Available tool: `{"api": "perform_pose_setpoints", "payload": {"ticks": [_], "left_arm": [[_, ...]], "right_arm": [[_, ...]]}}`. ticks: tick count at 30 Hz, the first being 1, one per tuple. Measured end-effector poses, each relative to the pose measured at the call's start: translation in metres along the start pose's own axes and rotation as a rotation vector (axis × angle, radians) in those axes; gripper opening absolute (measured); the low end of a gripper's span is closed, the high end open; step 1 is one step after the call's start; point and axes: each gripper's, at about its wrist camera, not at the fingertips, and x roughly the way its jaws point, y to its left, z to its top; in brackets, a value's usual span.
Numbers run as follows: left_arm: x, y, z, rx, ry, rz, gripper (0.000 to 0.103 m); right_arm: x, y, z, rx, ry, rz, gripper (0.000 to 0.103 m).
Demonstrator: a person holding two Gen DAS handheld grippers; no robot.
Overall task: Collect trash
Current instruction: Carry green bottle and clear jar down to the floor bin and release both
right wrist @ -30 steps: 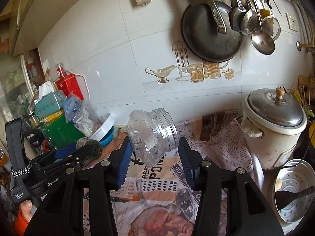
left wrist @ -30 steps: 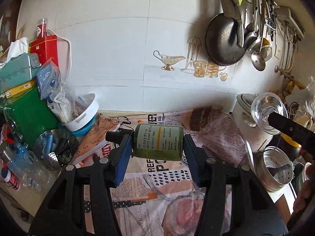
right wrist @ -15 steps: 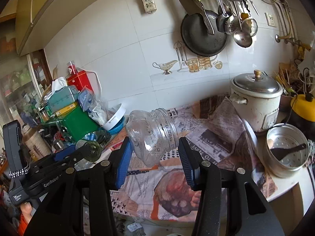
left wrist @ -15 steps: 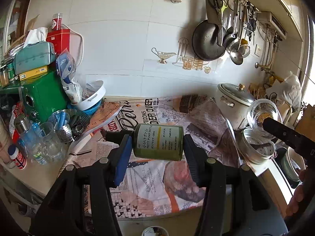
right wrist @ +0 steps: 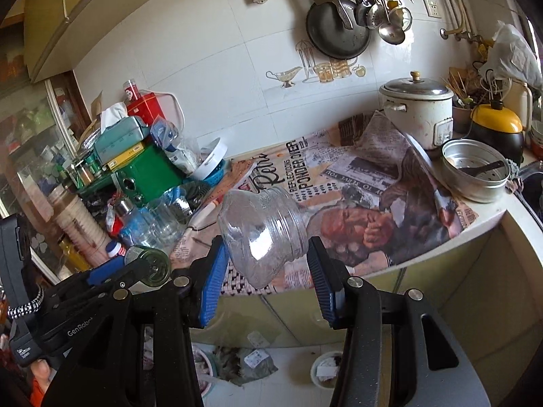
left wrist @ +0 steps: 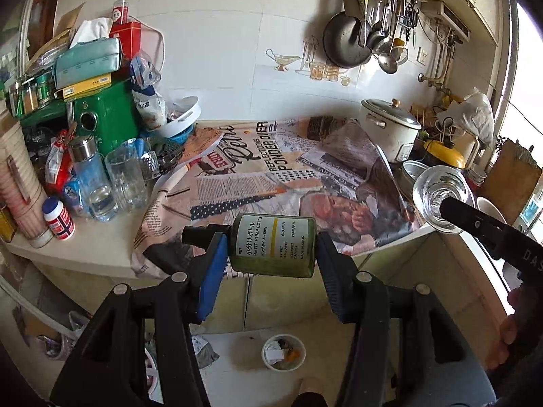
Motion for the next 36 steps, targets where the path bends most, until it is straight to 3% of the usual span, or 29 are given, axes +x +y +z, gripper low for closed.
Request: {"api": "perform_pose_setpoints", "payload": {"ticks": [7, 15, 24, 36], "left_arm": [[0.011, 0.001, -0.035, -0.033, 0.073, -0.003, 0.052], [0.061, -0.020, -0.094, -0.059, 0.180, 0.019, 0.052], [0.160, -0.033, -0.191, -0.143, 0.288, 0.055, 0.052], [0.267, 0.008, -0.305, -0.250, 0.422, 0.148, 0.052]], "right_arm": [[0.004, -0.005, -0.038, -0.019, 0.097, -0.030, 0.044], [0.038, -0.049, -0.090, -0.009, 0.232, -0.027, 0.044], [0.117, -0.110, -0.162, -0.053, 0.386, -0.026, 0.044], [0.252, -0.163, -0.292, -0.061, 0.633, -0.014, 0.044]]}}
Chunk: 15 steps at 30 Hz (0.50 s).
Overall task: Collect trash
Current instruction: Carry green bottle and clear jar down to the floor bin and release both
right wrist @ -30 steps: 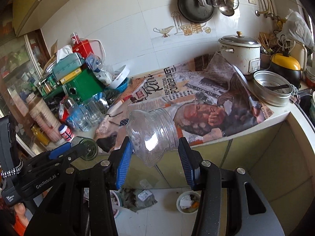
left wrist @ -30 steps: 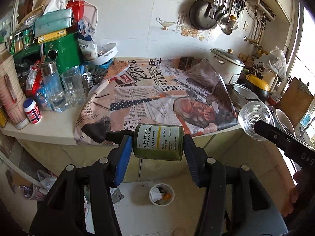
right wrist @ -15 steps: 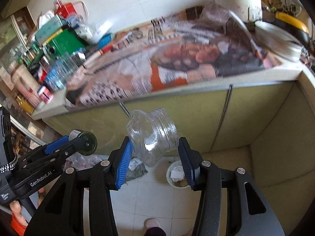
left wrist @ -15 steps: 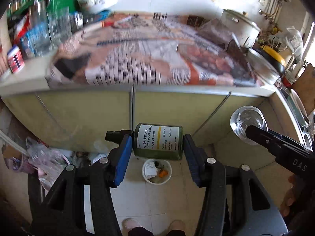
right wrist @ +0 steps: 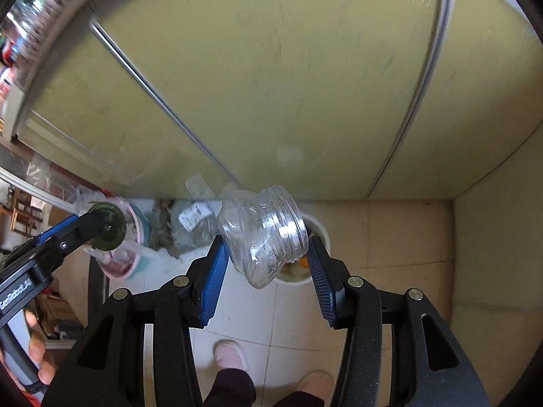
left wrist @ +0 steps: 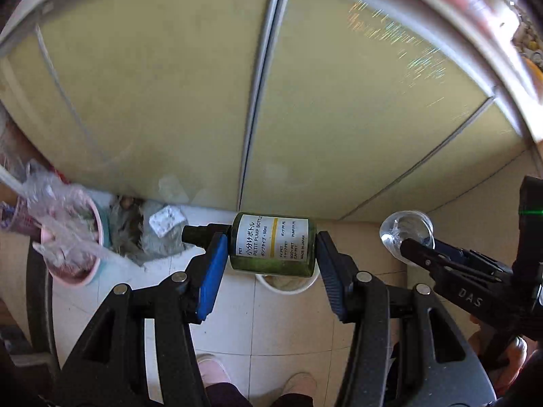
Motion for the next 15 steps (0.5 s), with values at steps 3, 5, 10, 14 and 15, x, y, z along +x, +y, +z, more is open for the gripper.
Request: {"api": "perform_pose_setpoints", "payload": {"ticks": [3, 5, 10, 14, 15], "left_arm": [[0.019, 0.007, -0.005, -0.011, 0.018, 0.010, 0.052], [0.028, 0.007, -0.006, -0.009, 0.028, 0.012, 0.052], [0.041, -0.005, -0.005, 0.014, 0.042, -0.003, 0.052], [0.045, -0.022, 0.000, 0.049, 0.052, -0.032, 0.052], [0.045, -0.027, 0.001, 0.057, 0.056, -0.042, 0.052]], "right_arm": [[0.022, -0.001, 0.001, 0.000, 0.009, 0.018, 0.045], [0.031, -0.001, 0.005, -0.004, 0.021, 0.036, 0.045], [0.030, -0.007, 0.014, 0.014, 0.023, 0.043, 0.050], [0.014, -0.021, 0.018, 0.028, -0.008, 0.015, 0.054], [0.011, -0.024, 0.019, 0.034, -0.011, 0.009, 0.054]]}}
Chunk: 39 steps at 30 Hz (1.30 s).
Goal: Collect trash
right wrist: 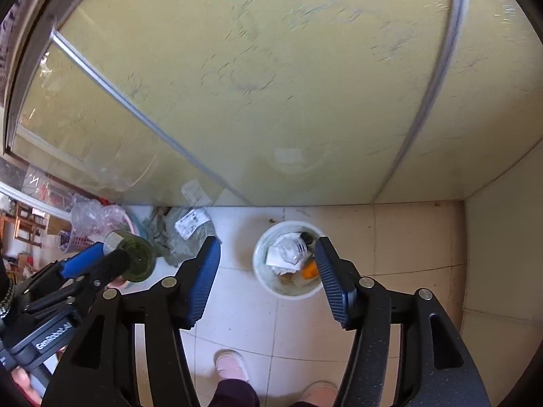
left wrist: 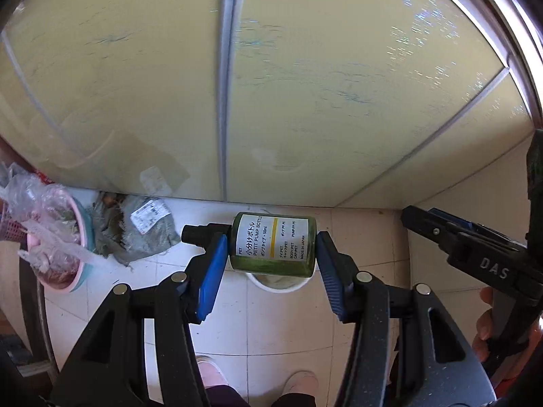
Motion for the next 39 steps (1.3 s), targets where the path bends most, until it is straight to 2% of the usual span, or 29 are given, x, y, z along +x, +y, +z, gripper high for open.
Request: {"api": "perform_pose_setpoints", "payload": {"ticks": [3, 6, 8, 10, 13, 16, 20, 25, 33, 39], "left_arm": [[0.003, -0.017, 0.004, 0.030, 0.020, -0.038, 0.053], [0.006, -0.032, 0.007, 0.053, 0.057, -0.045, 0.054], [0.004, -0.040, 0.008, 0.062, 0.071, -0.033, 0.060], [-0.004, -0.045, 0.009, 0.072, 0.069, -0.024, 0.065], [-0.020, -0.052, 0.012, 0.085, 0.061, -0.007, 0.065], [-0.053, -0.060, 0.017, 0.083, 0.032, 0.006, 0.065], [-0.124, -0.073, 0.027, 0.080, -0.059, 0.022, 0.065], [-0.239, -0.093, 0.030, 0.061, -0.203, -0.001, 0.065], [-0.428, -0.126, 0.015, 0.108, -0.480, -0.054, 0.066], [-0.537, -0.127, -0.014, 0.173, -0.661, -0.084, 0.071]], "right_arm": [[-0.015, -0.011, 0.001, 0.021, -0.013, -0.013, 0.054], [-0.030, -0.021, 0.001, 0.040, -0.035, -0.019, 0.054], [-0.040, -0.026, 0.002, 0.048, -0.046, -0.026, 0.054], [-0.052, -0.027, 0.002, 0.054, -0.063, -0.028, 0.054], [-0.074, -0.024, 0.005, 0.052, -0.086, -0.033, 0.054], [-0.102, -0.020, 0.007, 0.045, -0.112, -0.031, 0.054], [-0.161, -0.010, 0.011, 0.018, -0.163, -0.012, 0.054], [-0.258, 0.011, 0.012, -0.054, -0.263, -0.001, 0.054], [-0.406, 0.052, -0.009, -0.144, -0.508, 0.004, 0.054], [-0.490, 0.092, -0.042, -0.170, -0.695, 0.075, 0.054]]}}
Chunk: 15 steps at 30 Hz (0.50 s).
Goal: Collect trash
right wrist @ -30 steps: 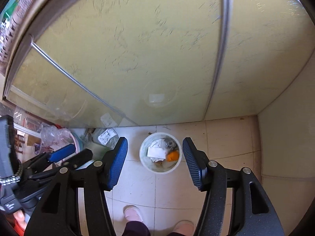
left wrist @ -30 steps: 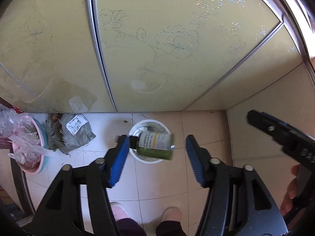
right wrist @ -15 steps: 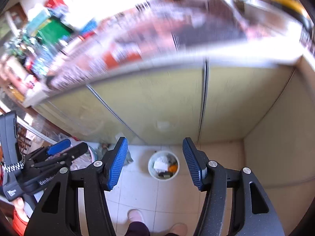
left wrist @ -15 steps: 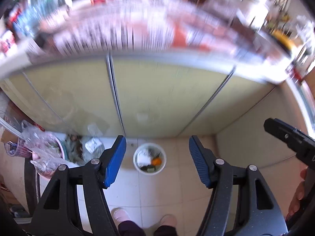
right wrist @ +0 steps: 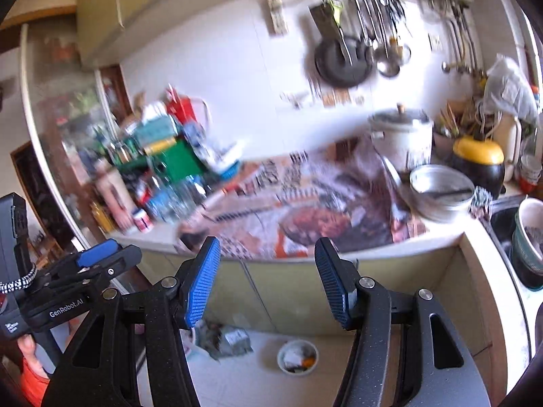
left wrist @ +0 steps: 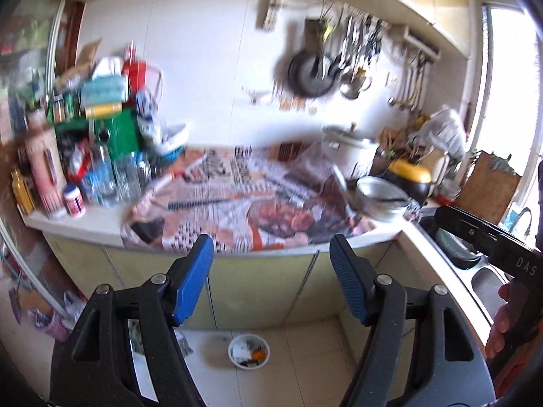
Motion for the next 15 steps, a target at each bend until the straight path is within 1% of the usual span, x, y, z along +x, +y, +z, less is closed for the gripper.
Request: {"api": "perform_pose_setpoints", "payload": {"ticks": [2, 4, 5, 6, 7, 8, 10, 12, 13, 15], "left_arm": [[-0.033, -0.001, 0.008, 0.018, -0.042, -0.018, 0.073], [-0.065, 0.000, 0.010, 0.032, -0.076, -0.030, 0.079], [-0.082, 0.000, 0.011, 0.039, -0.093, -0.027, 0.087], [-0.096, 0.001, 0.010, 0.043, -0.109, -0.019, 0.091], [-0.106, 0.001, 0.008, 0.045, -0.121, -0.012, 0.098], [-0.119, 0.003, 0.007, 0.044, -0.129, -0.010, 0.102], [-0.138, 0.007, 0.002, 0.050, -0.126, -0.017, 0.102], [-0.151, 0.009, -0.005, 0.058, -0.121, -0.013, 0.102], [-0.157, 0.011, -0.008, 0.061, -0.120, -0.008, 0.102], [-0.168, 0.014, -0.013, 0.062, -0.120, -0.003, 0.102]], "right_arm": [[-0.024, 0.018, 0.004, -0.021, -0.044, -0.004, 0.054], [-0.046, 0.038, 0.004, -0.043, -0.082, -0.011, 0.054], [-0.055, 0.047, 0.002, -0.050, -0.098, -0.011, 0.055], [-0.064, 0.055, 0.000, -0.055, -0.108, -0.007, 0.058], [-0.072, 0.062, -0.001, -0.057, -0.117, 0.000, 0.060], [-0.080, 0.065, -0.002, -0.057, -0.124, 0.007, 0.062], [-0.091, 0.077, -0.007, -0.059, -0.128, 0.014, 0.071], [-0.101, 0.086, -0.012, -0.065, -0.140, 0.005, 0.085], [-0.106, 0.090, -0.014, -0.069, -0.146, -0.001, 0.089], [-0.115, 0.097, -0.019, -0.074, -0.159, -0.011, 0.100]]}}
